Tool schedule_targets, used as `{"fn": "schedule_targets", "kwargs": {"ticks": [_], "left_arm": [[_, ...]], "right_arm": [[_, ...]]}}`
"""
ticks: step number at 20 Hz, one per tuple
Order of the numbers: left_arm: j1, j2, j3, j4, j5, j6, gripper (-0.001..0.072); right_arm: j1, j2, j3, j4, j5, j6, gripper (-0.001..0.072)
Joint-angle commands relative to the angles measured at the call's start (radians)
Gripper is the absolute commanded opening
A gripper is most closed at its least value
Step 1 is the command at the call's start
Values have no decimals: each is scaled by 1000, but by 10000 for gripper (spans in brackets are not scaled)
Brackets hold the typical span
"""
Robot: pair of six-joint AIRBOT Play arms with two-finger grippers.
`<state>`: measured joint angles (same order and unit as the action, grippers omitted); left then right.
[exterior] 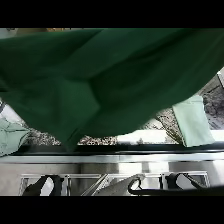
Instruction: Fold the shirts.
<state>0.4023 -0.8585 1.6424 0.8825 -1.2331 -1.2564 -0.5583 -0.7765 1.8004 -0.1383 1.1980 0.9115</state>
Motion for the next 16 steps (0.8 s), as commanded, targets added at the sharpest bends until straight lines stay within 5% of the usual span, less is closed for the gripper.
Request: {"fn": "schedule_targets", "kwargs": {"ticks": [1, 6, 9, 10, 11, 12, 13, 16], "left_arm": [[-150, -175, -128, 16, 4, 5, 14], [-294, -581, -306, 16, 149, 42, 14], [-308, -861, -233, 12, 159, 55, 19], [-303, -930, -171, 12, 126, 50, 20], [-290, -985, -99, 13, 76, 44, 114], [-272, -1016, -34, 17, 27, 43, 425], [-251, -1035, 34, 18, -27, 34, 539], [-148, -1028, 162, 18, -200, 20, 539]], "right_arm": [[102, -124, -173, 5, 30, -55, 18], [346, -485, -406, -246, -239, -98, 19], [397, -713, -404, -182, -311, -128, 21], [398, -757, -399, -145, -306, -153, 95], [396, -785, -386, -130, -283, -169, 255], [384, -790, -373, -139, -245, -173, 304], [364, -779, -362, -155, -191, -172, 304], [268, -683, -354, -262, -23, -92, 304]]}}
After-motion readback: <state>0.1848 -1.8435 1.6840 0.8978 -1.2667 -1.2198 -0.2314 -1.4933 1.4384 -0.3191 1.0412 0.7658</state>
